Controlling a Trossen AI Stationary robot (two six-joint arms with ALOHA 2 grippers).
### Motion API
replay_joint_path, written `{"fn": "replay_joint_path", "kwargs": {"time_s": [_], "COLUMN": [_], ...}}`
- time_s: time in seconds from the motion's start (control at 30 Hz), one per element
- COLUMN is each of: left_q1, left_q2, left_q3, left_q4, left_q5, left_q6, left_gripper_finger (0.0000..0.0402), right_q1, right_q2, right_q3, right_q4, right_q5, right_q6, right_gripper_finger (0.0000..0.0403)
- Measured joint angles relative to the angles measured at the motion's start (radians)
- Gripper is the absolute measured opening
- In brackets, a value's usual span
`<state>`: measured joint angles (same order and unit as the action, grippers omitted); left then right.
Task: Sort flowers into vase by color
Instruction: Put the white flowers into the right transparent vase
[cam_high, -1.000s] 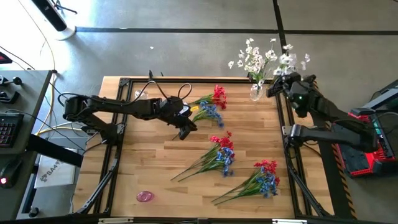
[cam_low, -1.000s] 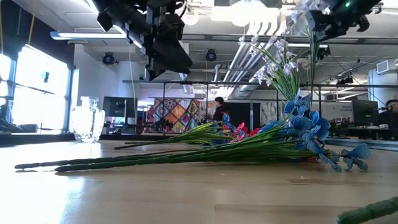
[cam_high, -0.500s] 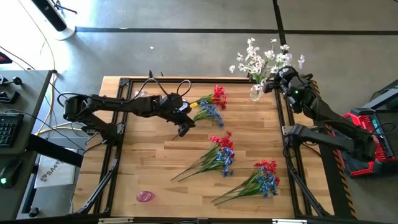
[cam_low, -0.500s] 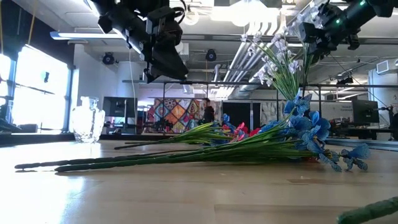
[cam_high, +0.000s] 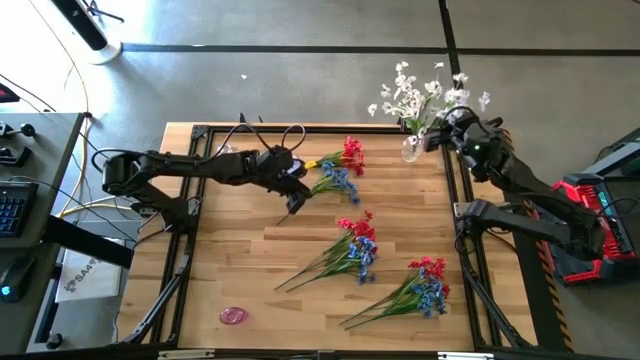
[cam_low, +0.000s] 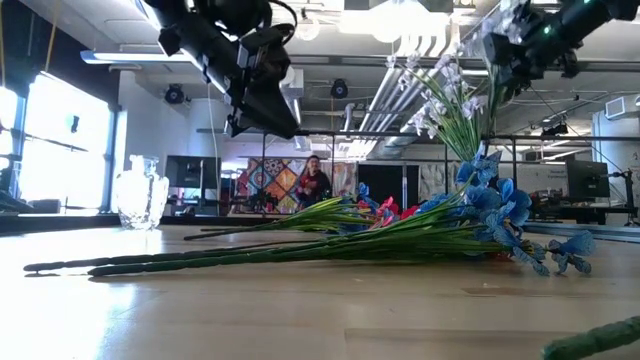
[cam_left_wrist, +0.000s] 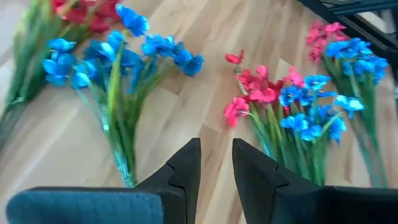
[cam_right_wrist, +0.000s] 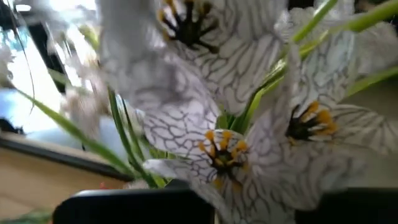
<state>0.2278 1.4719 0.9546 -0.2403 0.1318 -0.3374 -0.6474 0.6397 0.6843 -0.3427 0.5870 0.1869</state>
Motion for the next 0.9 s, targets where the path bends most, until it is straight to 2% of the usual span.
{"fn": "replay_joint_path", "kwargs": {"time_s": [0.27, 0.4, 0.5, 0.67, 0.77, 0.9], "left_q1": [0.019, 0.025, 0.028, 0.028, 0.028, 0.028], "left_q2": [0.0, 0.0, 0.0, 0.0, 0.0, 0.002], "left_q3": [0.0, 0.0, 0.0, 0.001, 0.001, -0.016], "left_q4": [0.0, -0.001, -0.003, -0.021, -0.066, -0.093], "left_q5": [-0.004, -0.008, -0.008, -0.01, -0.011, -0.011], "left_q6": [0.0, 0.0, -0.001, -0.026, -0.027, -0.027], "left_gripper_finger": [0.0078, 0.0078, 0.0078, 0.0078, 0.0078, 0.0083], "right_q1": [0.0, -0.001, -0.001, -0.001, -0.001, -0.001], "right_q2": [0.033, 0.067, 0.097, 0.105, 0.099, 0.115], "right_q3": [-0.063, -0.09, -0.097, -0.055, 0.035, 0.193], "right_q4": [0.034, 0.031, 0.03, -0.011, -0.11, -0.348], "right_q5": [-0.026, -0.034, -0.054, -0.063, -0.075, -0.078], "right_q6": [0.022, 0.07, 0.105, 0.143, 0.183, 0.294], "right_gripper_finger": [0.0002, 0.0026, 0.0066, 0.0157, 0.0209, 0.0262]}}
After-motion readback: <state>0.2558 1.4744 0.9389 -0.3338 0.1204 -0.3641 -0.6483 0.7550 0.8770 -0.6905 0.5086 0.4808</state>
